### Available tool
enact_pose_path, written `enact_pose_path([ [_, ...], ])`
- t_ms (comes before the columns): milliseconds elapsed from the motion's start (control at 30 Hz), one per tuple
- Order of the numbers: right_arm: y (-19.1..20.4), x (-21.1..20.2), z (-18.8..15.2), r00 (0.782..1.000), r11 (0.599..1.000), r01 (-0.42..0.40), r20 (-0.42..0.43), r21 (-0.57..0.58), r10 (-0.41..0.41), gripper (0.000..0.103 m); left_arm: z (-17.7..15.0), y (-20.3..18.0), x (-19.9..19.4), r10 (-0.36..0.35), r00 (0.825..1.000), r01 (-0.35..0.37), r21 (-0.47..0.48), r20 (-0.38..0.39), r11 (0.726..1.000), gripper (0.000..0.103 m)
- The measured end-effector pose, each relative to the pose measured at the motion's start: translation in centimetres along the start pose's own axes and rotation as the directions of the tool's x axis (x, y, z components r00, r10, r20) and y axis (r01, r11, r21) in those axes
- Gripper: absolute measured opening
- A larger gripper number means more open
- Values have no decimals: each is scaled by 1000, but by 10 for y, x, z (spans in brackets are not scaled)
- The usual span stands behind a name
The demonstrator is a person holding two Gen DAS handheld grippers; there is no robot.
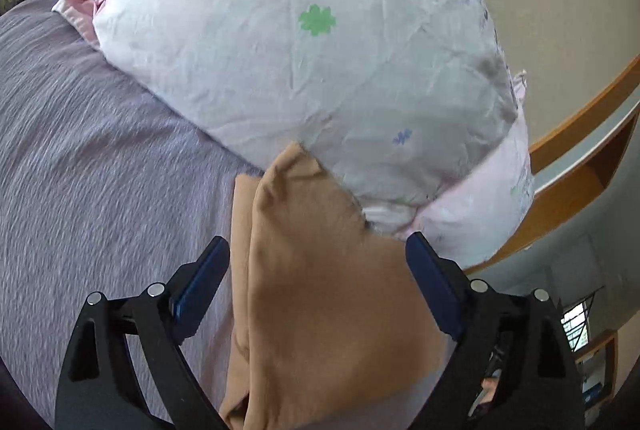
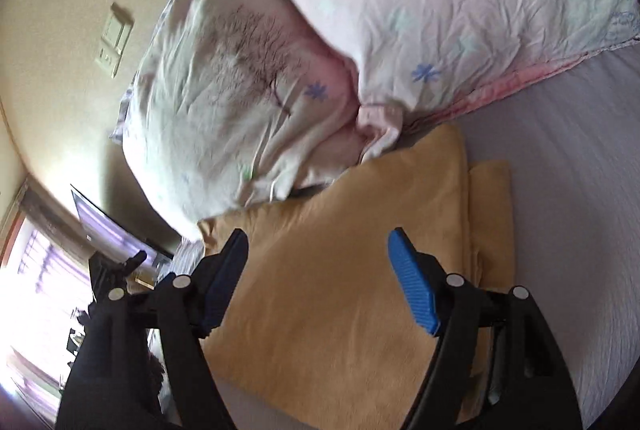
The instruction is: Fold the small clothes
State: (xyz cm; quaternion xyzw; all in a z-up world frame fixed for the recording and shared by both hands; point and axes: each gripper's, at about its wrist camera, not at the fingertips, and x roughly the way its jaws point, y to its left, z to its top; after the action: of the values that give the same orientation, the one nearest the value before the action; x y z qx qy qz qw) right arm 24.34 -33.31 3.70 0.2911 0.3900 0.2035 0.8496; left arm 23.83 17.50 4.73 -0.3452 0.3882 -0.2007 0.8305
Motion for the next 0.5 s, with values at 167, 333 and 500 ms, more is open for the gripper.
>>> enact_pose_path([
  [167,-16,11,-25,993,996,93,-67,11,-93,82,-44,12,12,33,989,-36,-17,-147,999,90],
  [333,-40,-25,-25,990,982,-123,92,144,110,90,-61,9,19,60,981,-60,6,-184,998,90],
  [500,-61,-43,-23,961,947,-222,217,231,172,94,-68,11,25,73,987,-88,-104,-142,991,40],
])
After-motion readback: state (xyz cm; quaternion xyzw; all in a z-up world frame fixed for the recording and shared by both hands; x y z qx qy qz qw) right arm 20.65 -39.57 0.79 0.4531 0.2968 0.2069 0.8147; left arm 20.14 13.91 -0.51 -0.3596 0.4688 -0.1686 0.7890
